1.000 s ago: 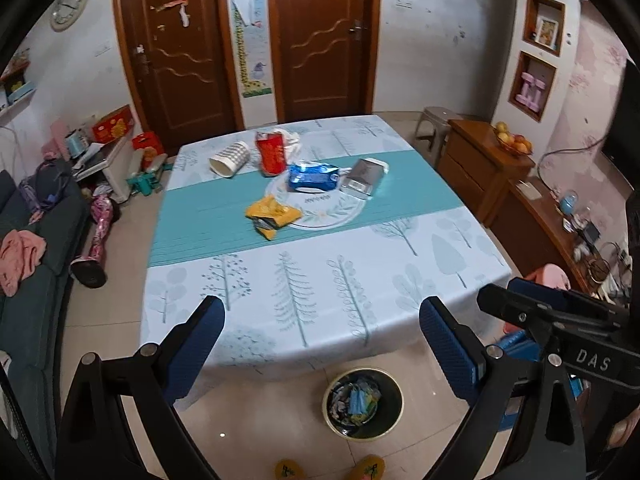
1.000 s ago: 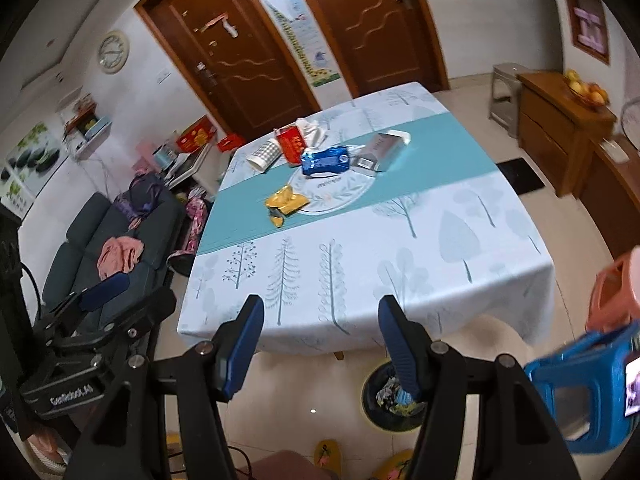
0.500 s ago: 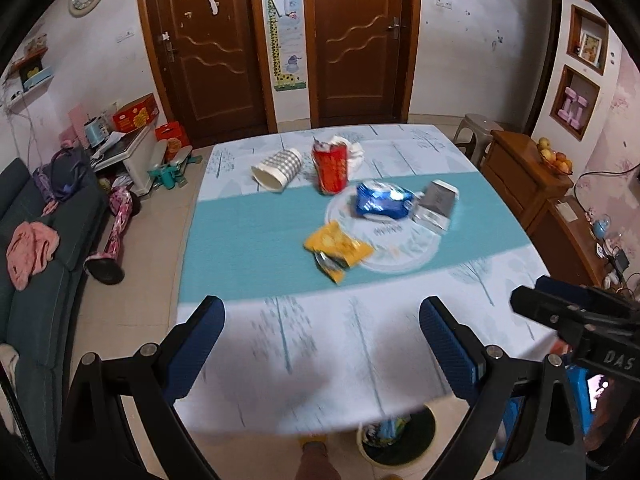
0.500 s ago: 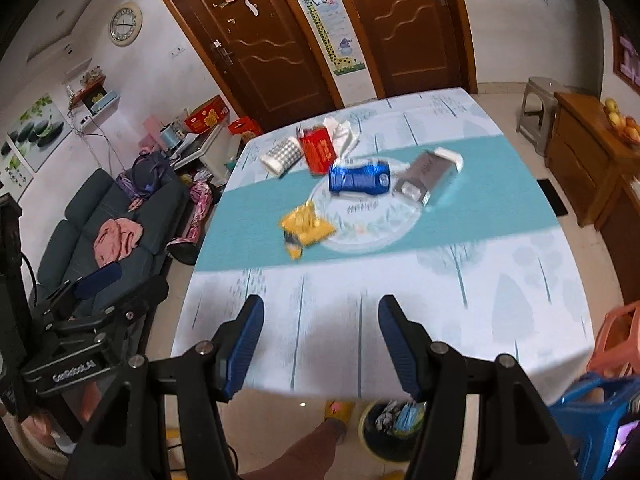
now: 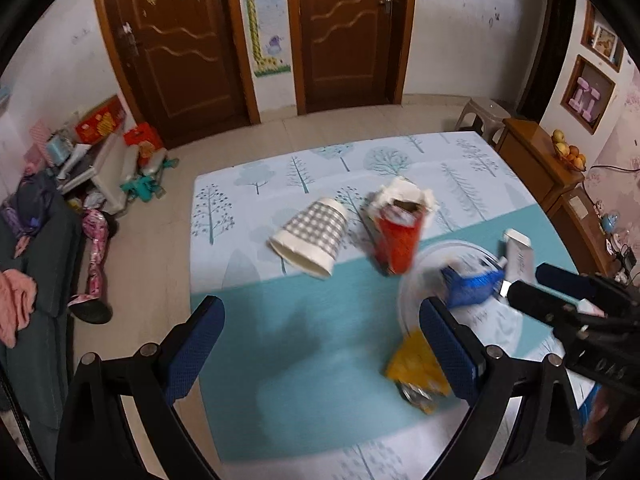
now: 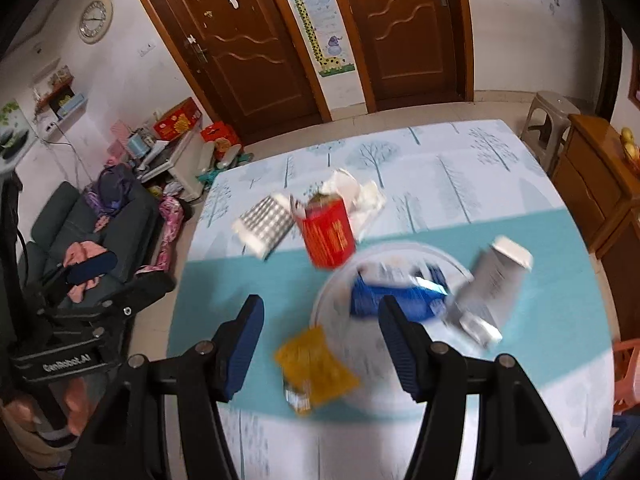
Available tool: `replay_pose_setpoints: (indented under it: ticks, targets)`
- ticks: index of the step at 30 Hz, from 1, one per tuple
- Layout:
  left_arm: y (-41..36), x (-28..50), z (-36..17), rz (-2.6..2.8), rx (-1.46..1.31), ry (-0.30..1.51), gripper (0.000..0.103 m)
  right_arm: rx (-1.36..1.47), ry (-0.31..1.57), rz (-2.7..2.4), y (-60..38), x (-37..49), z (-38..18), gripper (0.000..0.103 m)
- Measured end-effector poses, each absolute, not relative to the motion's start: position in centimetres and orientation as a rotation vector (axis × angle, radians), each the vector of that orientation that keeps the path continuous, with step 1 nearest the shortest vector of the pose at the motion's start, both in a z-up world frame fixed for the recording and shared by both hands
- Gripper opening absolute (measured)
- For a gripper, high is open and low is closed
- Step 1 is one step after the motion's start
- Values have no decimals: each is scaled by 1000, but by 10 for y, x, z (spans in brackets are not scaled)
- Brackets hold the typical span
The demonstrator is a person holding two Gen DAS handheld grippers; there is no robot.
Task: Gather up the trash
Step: 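Grasp the red can with the right gripper while the left grasps the checkered cup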
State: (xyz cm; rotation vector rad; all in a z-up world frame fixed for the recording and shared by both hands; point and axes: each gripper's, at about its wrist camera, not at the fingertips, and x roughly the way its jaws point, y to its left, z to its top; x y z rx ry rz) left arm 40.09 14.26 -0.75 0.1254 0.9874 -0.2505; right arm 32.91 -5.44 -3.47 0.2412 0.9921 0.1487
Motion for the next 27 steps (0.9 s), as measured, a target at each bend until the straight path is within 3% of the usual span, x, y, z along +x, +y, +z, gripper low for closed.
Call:
replay_pose_setpoints:
  ticks: [4,6,17,19,21,27]
  targets:
    - [150,453,-34,-292,111,1059,97,243,991,119,-33,373,-56,61]
    - [151,475,-50,-323,122,1104,97,232,992,96,-21,393,-69,67]
    - [157,549,-120,-381,129,1216,97,196,1022,-64,-3,450,-131,67]
    - [154,561,-131,-398,118,1235,97,211,1006,-68,-6,449,-131,61]
    - [151,569,-140,-416,114,1258,97,241,992,-53,-11,448,-132,46]
    - [136,586,-162,-471,107,1295,97,261,987,-42,-17,442,-133,37]
